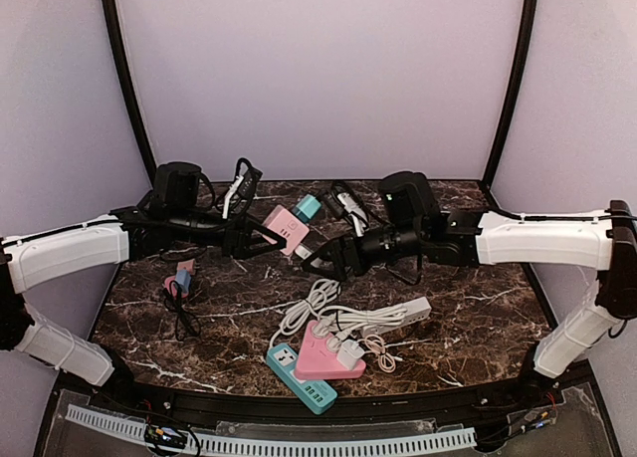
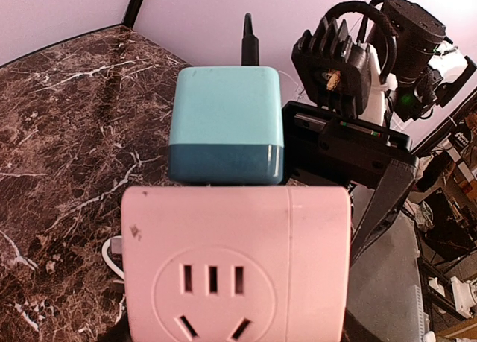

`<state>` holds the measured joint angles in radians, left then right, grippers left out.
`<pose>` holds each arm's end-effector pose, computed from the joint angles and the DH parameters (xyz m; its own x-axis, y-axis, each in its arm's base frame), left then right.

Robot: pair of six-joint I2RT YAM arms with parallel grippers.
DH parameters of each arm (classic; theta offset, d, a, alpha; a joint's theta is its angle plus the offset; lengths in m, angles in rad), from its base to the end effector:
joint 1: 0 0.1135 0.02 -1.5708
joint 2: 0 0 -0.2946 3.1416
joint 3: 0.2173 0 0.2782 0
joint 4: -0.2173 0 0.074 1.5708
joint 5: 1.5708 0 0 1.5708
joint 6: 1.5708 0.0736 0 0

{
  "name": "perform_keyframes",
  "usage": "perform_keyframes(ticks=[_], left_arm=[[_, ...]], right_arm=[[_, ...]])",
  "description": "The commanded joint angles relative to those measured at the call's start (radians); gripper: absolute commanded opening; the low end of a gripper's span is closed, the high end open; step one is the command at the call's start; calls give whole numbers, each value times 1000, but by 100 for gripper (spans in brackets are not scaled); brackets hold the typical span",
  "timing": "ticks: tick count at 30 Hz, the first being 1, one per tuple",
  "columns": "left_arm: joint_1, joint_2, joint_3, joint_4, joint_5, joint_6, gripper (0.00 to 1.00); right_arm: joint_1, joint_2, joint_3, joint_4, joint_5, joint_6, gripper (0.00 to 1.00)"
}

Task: Pull the plug off the socket
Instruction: Remove the plug from the socket.

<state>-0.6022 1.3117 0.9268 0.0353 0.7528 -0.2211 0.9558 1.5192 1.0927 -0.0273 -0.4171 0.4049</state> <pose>0.2507 -0.2334 0.3081 -0.4821 0.1372 -0.8653 0.8579 0.2743 -0.4345 0.2087 0.3471 0.2880 -0.6094 -0.2385 -0.7562 -0.7798 0.3526 0.5173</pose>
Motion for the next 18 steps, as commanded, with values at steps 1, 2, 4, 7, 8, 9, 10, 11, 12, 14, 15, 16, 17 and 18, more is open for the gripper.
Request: perform_keyframes(ticks=[1, 2, 4, 7, 8, 9, 10, 11, 12, 14, 15, 16, 17, 18], left_arm=[[4, -18, 7, 61, 16, 4, 1], [4, -18, 7, 61, 16, 5, 1], [4, -20, 7, 61, 15, 5, 1], [4, -21, 6, 60, 16, 5, 1], [4, -21, 7, 60, 16, 5, 1], [4, -22, 8, 59, 16, 5, 1], [4, -23, 8, 59, 17, 4, 1], [4, -23, 9, 58, 17, 5, 1], [4, -24, 8, 58, 16, 5, 1], [4, -24, 9, 57, 17, 6, 1], [4, -24, 10, 56, 18, 6, 1], [4, -25, 10, 55, 18, 6, 1], [4, -24, 11, 52, 18, 8, 1], [4, -24, 11, 51, 19, 9, 1]], right_arm=[[34, -18, -1, 6, 44, -7, 75], [43, -22, -2, 7, 75, -15, 75], [68, -34, -6, 7, 168, -33, 77], [115, -45, -9, 2, 355, -75, 79], [130, -45, -7, 1, 415, -91, 79], [142, -42, -5, 1, 465, -109, 79], [154, -39, 0, 1, 512, -126, 79], [164, -32, 8, 3, 545, -146, 79], [174, -24, 15, 3, 570, -166, 78], [191, 0, 36, 4, 610, -218, 76], [200, 13, 49, 1, 624, -238, 75], [208, 28, 59, -1, 642, -260, 74], [217, 42, 69, -2, 663, -280, 72], [227, 55, 78, -2, 687, -299, 70]])
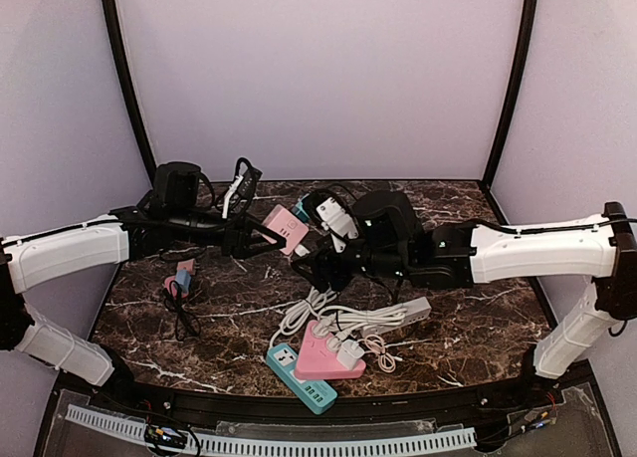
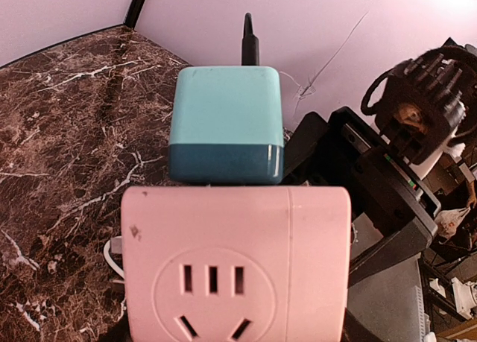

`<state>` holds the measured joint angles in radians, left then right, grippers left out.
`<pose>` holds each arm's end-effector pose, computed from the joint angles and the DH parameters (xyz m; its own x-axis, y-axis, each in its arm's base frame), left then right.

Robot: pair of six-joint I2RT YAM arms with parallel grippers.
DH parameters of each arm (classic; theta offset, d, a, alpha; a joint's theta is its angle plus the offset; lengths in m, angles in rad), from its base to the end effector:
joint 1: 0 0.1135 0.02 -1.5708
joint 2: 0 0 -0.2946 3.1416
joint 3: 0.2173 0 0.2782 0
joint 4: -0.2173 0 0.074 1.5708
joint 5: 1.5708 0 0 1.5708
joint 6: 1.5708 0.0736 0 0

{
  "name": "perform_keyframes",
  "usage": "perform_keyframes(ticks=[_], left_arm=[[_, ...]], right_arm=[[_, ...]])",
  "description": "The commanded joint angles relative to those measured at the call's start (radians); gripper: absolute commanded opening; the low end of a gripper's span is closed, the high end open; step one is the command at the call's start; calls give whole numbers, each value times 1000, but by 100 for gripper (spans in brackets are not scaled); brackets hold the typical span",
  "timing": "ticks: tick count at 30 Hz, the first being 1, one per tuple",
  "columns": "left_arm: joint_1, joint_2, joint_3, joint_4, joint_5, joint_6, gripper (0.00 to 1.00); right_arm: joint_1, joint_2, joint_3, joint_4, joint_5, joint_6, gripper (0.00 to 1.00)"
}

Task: Pull the plug off the socket
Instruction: Remove the plug from the socket.

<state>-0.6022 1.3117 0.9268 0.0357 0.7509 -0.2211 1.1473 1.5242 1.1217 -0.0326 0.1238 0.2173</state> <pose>0.2509 -0.2334 0.3081 -0.4818 0.1366 -0.8656 0.8577 0.2760 -0.4338 0.1780 0.3728 0.2946 -0.3543 -0.2653 -0.8967 -0.8011 0.5808 0.1447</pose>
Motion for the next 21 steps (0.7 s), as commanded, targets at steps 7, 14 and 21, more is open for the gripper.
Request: perform_keyframes(ticks=[7, 14, 21], left_arm=[[4, -26, 13, 48, 23, 8, 1], [4, -27, 17, 38, 25, 12, 1], [4, -18, 28, 23, 49, 19, 1]], right_arm=[[83, 136, 113, 11, 261, -224, 57], [95, 170, 127, 28, 298, -276, 45], [95, 172, 130, 28, 320, -294, 45]])
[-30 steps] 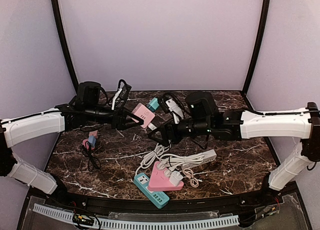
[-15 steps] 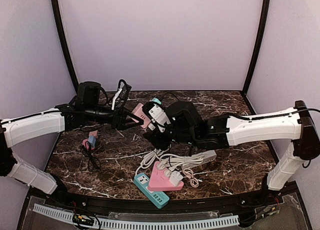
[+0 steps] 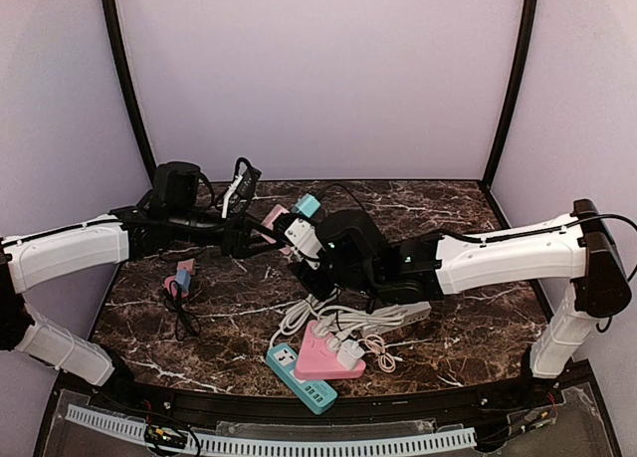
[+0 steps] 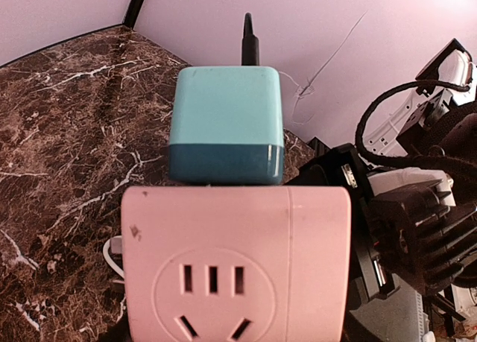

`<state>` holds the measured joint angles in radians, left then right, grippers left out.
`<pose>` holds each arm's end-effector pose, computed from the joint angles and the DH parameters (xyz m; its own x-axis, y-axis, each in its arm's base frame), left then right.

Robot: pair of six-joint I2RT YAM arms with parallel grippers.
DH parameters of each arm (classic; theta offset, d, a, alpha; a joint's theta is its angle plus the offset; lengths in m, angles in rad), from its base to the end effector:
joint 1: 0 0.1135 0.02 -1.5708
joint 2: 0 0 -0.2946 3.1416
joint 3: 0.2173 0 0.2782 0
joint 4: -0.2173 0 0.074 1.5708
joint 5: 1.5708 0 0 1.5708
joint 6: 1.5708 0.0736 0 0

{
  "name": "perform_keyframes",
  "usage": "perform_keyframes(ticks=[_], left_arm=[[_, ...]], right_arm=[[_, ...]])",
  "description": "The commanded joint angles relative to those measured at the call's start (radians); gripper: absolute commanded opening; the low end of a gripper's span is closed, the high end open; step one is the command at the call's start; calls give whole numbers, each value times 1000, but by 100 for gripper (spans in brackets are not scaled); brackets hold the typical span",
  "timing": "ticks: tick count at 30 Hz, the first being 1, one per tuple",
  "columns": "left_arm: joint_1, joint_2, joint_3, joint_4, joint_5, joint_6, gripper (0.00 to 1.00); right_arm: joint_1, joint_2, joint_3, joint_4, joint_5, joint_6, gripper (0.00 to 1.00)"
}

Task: Pull the plug off the socket
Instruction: Remove the plug from the socket.

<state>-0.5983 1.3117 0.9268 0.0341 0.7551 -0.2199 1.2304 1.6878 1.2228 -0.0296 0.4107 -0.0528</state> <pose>0.2514 -0.2324 0.3080 -0.4826 0.1367 -0.8651 0.8574 0.2756 -0.4347 0.1775 0.4131 0.2707 -0.1188 -0.4805 -0.8689 -0.7542 0.6128 -0.2357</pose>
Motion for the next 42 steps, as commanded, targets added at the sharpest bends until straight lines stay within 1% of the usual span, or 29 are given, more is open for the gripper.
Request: perform_keyframes(ticks=[1, 5, 6, 12, 23, 31, 38, 42], left_arm=[[0, -17, 31, 19, 49, 19, 1], [0, -4, 43, 0, 76, 26, 1], [0, 0, 47, -2, 79, 27, 1], [0, 2, 51, -13, 85, 30, 1], [0, -2, 55, -23, 75, 37, 1], [0, -13, 49, -22, 48, 40, 1], [0, -17, 47, -20, 35, 39, 1], [0, -21, 46, -26, 21, 41, 1]], right_arm=[[11, 7, 30, 25, 37, -26, 45], [12, 7, 34, 25, 41, -45, 44], [11, 6, 35, 25, 44, -51, 42], [11, 6, 37, 25, 47, -75, 25], [10, 9, 35, 25, 76, -68, 0], [11, 21, 44, 21, 155, -12, 0], [11, 66, 126, -112, 246, 105, 0], [12, 65, 125, -116, 259, 132, 0]])
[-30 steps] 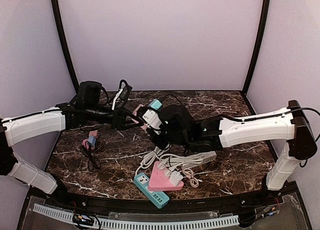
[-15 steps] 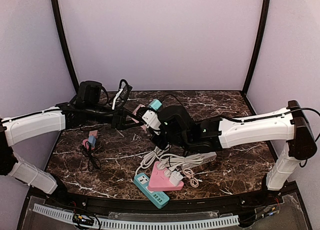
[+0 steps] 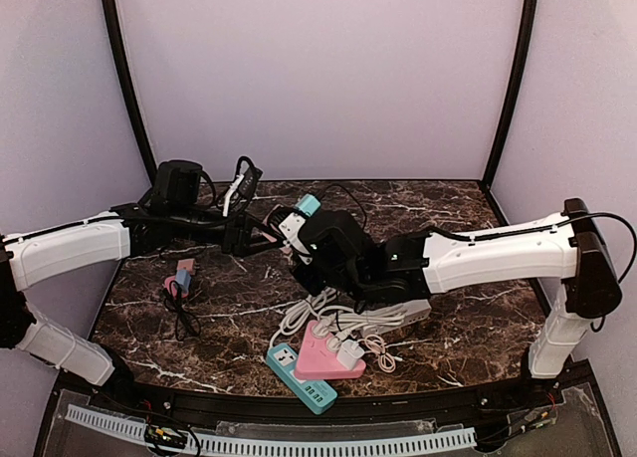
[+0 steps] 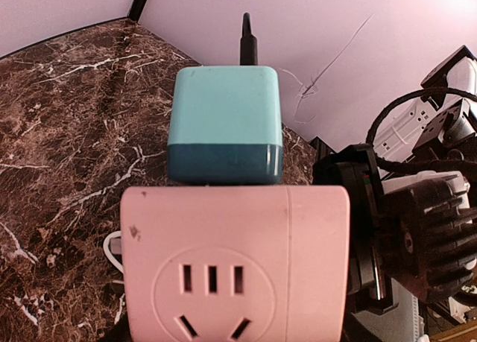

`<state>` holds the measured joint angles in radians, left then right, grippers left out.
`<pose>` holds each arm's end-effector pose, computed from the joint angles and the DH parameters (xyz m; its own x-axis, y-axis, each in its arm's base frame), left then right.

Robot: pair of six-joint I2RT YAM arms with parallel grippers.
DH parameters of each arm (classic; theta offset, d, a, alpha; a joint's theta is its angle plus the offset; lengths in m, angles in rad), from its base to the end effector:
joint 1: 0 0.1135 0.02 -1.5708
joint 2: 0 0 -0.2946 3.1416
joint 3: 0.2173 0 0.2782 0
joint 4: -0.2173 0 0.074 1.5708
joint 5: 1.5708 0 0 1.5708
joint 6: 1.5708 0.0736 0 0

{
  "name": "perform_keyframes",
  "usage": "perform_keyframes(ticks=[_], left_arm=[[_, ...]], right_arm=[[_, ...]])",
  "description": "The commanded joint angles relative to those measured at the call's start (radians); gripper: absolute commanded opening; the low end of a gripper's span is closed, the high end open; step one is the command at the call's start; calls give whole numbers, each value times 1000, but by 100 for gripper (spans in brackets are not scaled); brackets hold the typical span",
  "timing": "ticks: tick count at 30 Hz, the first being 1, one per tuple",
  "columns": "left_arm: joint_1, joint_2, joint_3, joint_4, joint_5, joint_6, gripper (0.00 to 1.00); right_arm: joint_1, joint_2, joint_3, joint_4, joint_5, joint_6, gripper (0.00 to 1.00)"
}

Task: Pull the plug off the socket
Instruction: Remove the plug from the socket.

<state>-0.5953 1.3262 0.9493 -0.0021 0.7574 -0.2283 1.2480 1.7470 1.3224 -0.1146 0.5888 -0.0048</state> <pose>0.2546 -0.2335 0.3080 -0.5102 0.1469 -0.8474 0.8423 0.2843 -0.4579 0.1847 0.4232 0.2769 -0.1598 -0.4904 -0.8567 -0.6382 0.7134 -0.2893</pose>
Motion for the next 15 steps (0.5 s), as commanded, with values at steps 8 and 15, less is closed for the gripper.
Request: perform_keyframes(ticks=[8, 15], left_arm=[[3, -41, 27, 8, 5, 58, 1], [21, -42, 31, -17, 5, 54, 1]], right_arm=[[-3, -22, -36, 41, 15, 20, 0], [20, -51, -92, 110, -34, -92, 0]])
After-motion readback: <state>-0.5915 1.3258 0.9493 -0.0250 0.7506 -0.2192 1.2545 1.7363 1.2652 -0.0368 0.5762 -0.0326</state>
